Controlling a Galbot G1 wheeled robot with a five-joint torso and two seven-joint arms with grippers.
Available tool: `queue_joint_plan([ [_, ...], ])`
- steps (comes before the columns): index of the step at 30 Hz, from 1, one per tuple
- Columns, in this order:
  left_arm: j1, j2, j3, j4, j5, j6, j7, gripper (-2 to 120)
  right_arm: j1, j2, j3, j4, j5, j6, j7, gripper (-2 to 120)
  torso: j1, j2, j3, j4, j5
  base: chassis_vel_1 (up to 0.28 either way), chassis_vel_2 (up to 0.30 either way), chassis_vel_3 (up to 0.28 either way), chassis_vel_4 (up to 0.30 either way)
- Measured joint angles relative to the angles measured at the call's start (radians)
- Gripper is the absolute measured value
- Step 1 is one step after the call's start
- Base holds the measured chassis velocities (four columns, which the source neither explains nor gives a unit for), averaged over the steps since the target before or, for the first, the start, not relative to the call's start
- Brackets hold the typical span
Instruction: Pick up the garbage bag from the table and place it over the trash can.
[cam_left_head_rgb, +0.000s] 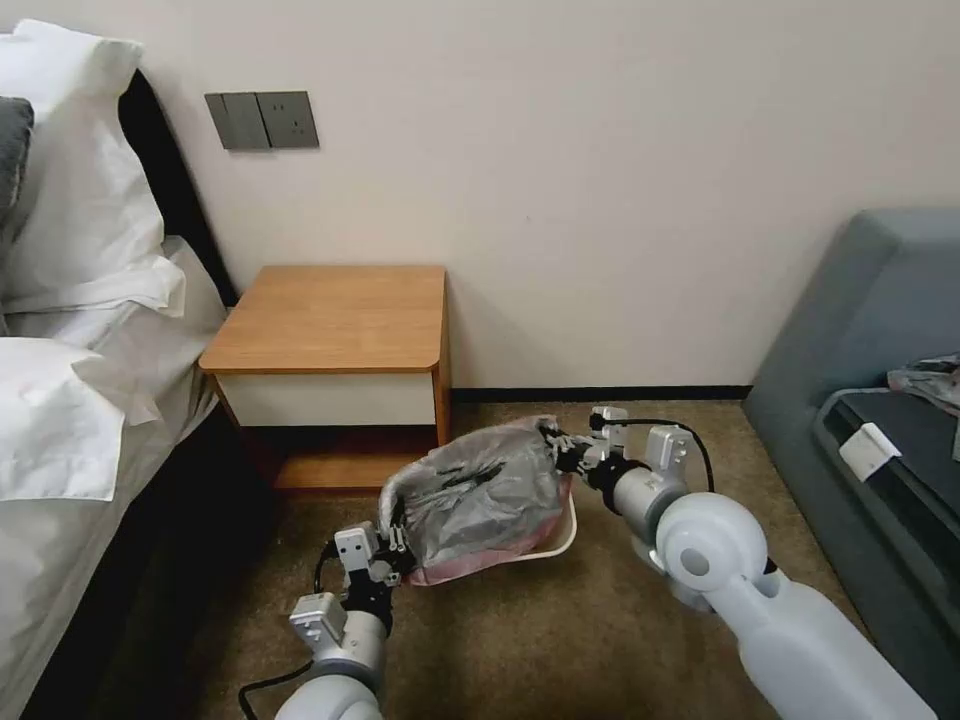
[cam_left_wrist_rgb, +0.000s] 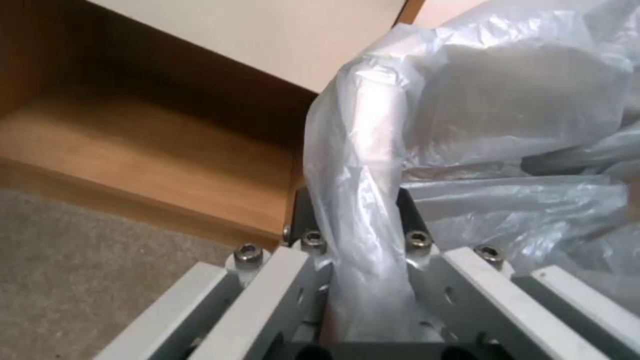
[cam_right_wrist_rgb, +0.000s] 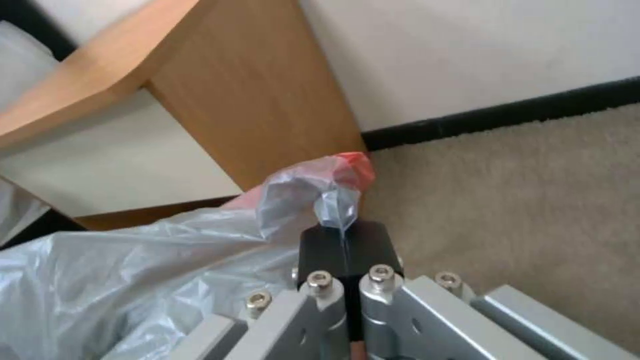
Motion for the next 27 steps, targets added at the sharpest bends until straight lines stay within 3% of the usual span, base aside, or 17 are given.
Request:
queue_joint_plan([
  [14, 0.003, -0.001, -0.056, -0.007, -0.126, 0.027, 0.031, 3, -0.038, -0.004, 0.035, 0.056, 0.118, 0.01, 0.04, -2, 0.0, 0.0, 0.0, 0.0, -0.0001, 0.0, 0.0, 0.0, 0.0],
  [27, 0.008, 0.004, -0.089, 0.014, -0.132, 0.028, 0.059, 3, -0.155, 0.02, 0.093, 0.14, 0.129, 0.117, -0.012, 44, 0.0, 0.0, 0.0, -0.0002, -0.0002, 0.0, 0.0, 0.0, 0.0],
])
